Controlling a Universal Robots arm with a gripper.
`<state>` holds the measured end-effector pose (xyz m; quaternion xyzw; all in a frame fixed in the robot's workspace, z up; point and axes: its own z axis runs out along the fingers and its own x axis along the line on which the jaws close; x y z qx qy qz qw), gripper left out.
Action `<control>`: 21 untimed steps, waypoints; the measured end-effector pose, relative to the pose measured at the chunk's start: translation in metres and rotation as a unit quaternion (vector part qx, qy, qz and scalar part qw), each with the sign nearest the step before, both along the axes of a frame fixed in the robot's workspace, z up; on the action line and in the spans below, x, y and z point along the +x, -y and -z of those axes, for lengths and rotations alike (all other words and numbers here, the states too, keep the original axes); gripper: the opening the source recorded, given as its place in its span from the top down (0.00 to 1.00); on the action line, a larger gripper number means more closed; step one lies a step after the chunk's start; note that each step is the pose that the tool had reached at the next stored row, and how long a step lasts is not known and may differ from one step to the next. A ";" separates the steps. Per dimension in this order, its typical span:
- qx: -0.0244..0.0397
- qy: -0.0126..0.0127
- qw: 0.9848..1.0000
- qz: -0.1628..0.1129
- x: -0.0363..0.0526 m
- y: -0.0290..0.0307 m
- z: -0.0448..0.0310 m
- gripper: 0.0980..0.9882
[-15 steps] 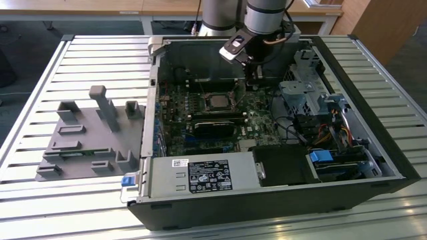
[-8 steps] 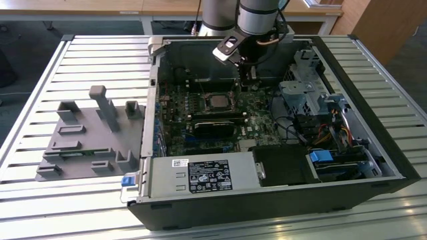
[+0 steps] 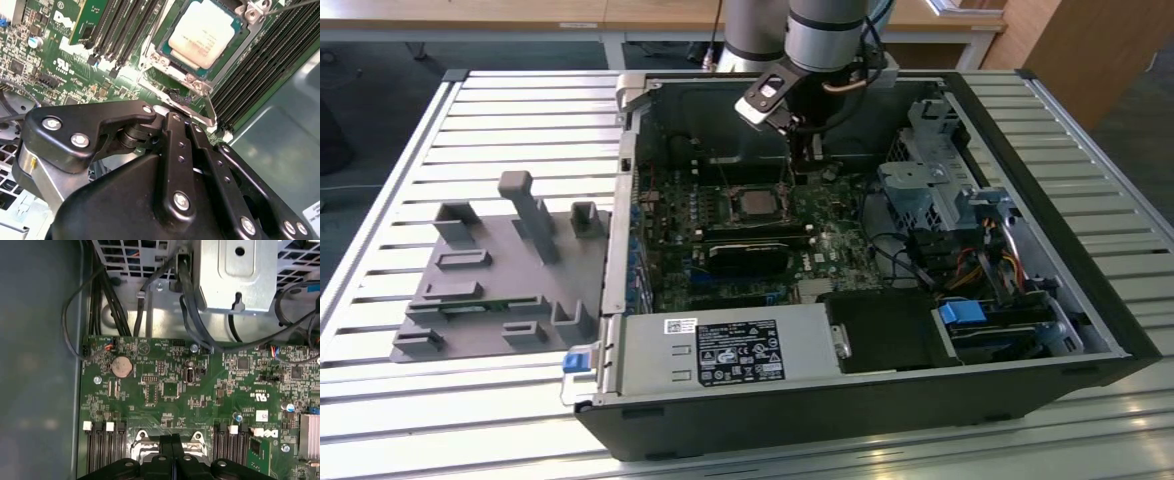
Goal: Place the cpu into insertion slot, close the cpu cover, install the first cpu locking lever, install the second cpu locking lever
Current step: 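Close the cpu cover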
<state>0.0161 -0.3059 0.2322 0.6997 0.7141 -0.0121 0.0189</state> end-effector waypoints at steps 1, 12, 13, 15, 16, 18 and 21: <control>0.000 0.000 1.000 0.000 -0.0009 0.0000 0.0003 0.99; -0.003 0.000 1.000 0.000 -0.0122 -0.0001 0.0065 0.99; -0.003 0.000 1.000 0.000 -0.0133 -0.0001 0.0072 0.99; -0.003 0.000 1.000 0.000 -0.0151 -0.0001 0.0079 0.99; -0.003 0.000 1.000 0.000 -0.0160 -0.0001 0.0079 0.99; -0.003 0.000 1.000 0.000 -0.0179 -0.0001 0.0082 0.99; -0.003 0.000 1.000 0.000 -0.0209 -0.0003 0.0084 0.99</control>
